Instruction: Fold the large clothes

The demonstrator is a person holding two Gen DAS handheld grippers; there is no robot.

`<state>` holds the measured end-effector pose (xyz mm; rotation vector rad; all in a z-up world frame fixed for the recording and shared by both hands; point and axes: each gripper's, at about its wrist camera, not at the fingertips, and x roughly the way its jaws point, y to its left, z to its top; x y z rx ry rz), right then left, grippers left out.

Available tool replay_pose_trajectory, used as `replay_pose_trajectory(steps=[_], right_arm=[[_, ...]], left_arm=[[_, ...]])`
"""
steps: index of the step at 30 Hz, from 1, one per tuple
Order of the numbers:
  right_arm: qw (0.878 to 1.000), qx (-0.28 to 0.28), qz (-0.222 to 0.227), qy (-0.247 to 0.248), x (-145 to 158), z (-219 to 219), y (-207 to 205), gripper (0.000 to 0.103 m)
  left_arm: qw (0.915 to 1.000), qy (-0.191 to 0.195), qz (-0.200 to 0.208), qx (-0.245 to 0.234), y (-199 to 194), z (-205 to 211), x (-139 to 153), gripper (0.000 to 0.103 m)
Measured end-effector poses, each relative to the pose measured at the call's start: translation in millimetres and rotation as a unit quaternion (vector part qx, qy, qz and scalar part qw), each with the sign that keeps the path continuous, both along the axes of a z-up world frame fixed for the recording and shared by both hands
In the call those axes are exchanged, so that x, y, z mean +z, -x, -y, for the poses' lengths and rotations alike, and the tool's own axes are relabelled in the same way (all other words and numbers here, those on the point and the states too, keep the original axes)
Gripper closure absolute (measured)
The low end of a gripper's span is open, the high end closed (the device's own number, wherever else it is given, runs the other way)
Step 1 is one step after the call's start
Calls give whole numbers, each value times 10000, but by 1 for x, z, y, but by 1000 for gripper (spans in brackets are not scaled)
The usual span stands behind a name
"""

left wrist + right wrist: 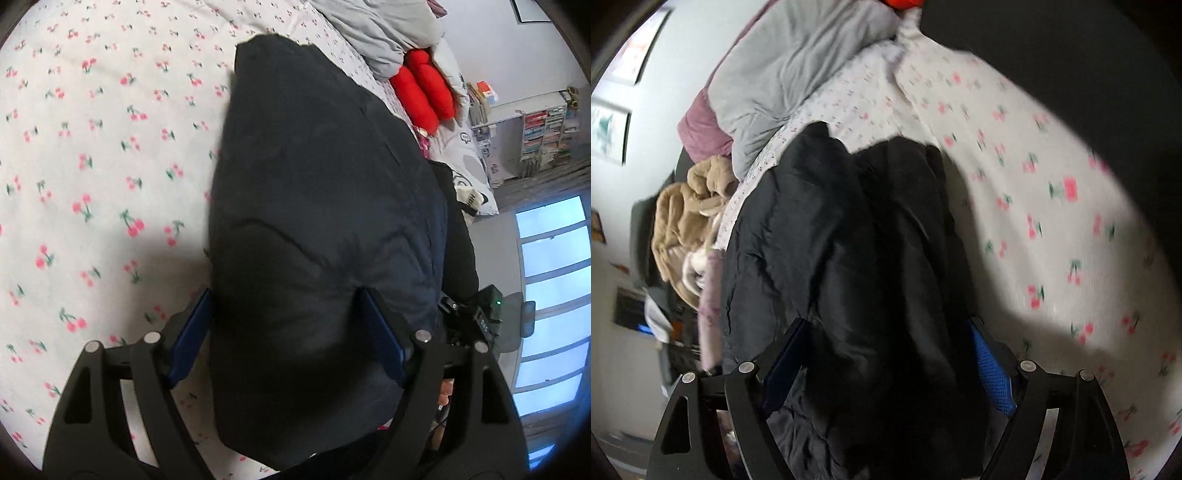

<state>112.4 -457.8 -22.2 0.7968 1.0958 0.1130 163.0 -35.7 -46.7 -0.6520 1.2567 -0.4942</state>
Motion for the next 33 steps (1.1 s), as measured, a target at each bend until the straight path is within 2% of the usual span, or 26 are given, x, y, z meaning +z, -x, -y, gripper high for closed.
replay_pose_trajectory(steps=[2, 4, 11, 15, 17, 19, 20, 22, 25, 28, 33], right_arm=[[9999, 21, -107, -111, -8, 1, 4, 14], [9999, 85, -135, 11, -11, 0, 4, 8], [9992, 334, -196, -73, -23, -17, -14, 8], [9992, 305, -189, -156, -26, -22, -20, 8], [9993, 320, -109, -173, -24, -25, -21, 16], [9993, 330, -12, -193, -20, -27, -19, 33], [9991, 374, 49, -172, -16, -30, -19, 38], [9989, 451, 134, -38, -11, -37, -19, 51], [9981, 528, 200, 238, -2, -48, -22, 64], [9969, 522, 332, 495, 10, -56, -22, 73], [9924, 574, 655, 868, 34, -71, -19, 80]], left_arm=[[10000, 49, -48, 18, 2, 0, -4, 18], [9996, 201, -163, 77, 2, -1, -10, 16], [9970, 667, -360, 181, 1, 1, -24, 11], [9972, 707, -229, 116, 0, 9, -22, 8], [9967, 767, -232, 122, -2, 10, -21, 8], [9962, 822, -240, 163, -3, 10, -21, 8], [9961, 829, -223, 178, -3, 10, -21, 8], [9963, 821, -132, 209, -1, 12, -17, 9], [9974, 687, 63, 217, -1, 21, -10, 15], [9970, 692, 87, 338, -3, 21, -8, 26], [9968, 636, 277, 393, -1, 15, -4, 52]])
